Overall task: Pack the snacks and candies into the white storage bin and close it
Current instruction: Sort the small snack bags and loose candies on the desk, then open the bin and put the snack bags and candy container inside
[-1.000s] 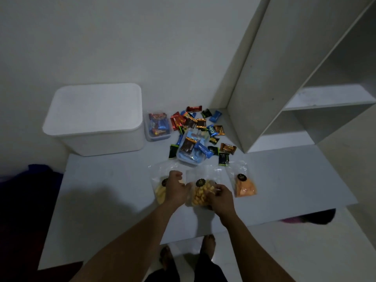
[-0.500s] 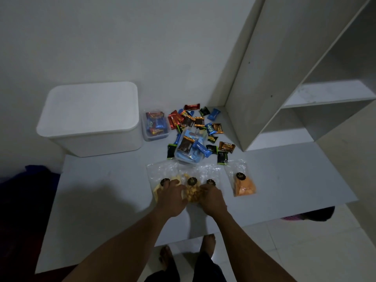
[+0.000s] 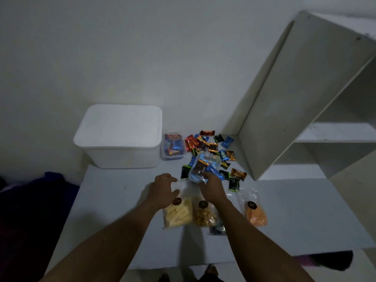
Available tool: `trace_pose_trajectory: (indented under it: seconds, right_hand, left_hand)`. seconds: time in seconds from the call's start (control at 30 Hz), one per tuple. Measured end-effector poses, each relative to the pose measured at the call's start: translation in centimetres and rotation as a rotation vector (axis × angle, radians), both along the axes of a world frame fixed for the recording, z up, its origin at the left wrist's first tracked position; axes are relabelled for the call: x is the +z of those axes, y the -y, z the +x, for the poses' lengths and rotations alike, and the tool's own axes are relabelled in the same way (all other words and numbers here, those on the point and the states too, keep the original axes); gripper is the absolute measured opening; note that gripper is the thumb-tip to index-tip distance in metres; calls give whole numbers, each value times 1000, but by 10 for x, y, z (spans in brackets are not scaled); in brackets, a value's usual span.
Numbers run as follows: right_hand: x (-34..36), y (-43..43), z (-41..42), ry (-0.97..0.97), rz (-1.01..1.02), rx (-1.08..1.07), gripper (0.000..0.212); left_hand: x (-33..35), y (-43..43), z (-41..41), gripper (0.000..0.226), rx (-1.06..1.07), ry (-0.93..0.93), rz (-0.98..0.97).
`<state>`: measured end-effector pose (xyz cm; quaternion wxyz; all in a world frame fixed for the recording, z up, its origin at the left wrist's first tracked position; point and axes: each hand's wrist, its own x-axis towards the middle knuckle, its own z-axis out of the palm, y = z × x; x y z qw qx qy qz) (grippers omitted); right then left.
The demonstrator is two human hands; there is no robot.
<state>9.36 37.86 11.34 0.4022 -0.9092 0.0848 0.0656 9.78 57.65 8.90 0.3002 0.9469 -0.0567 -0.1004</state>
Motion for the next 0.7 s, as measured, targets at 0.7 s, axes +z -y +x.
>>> trace_pose_trajectory:
  seconds: [0.7]
  right_hand:
    - [-27,-113,174,45,322,393,103]
  left_hand:
    - [17,-98,140,86,15,345,560]
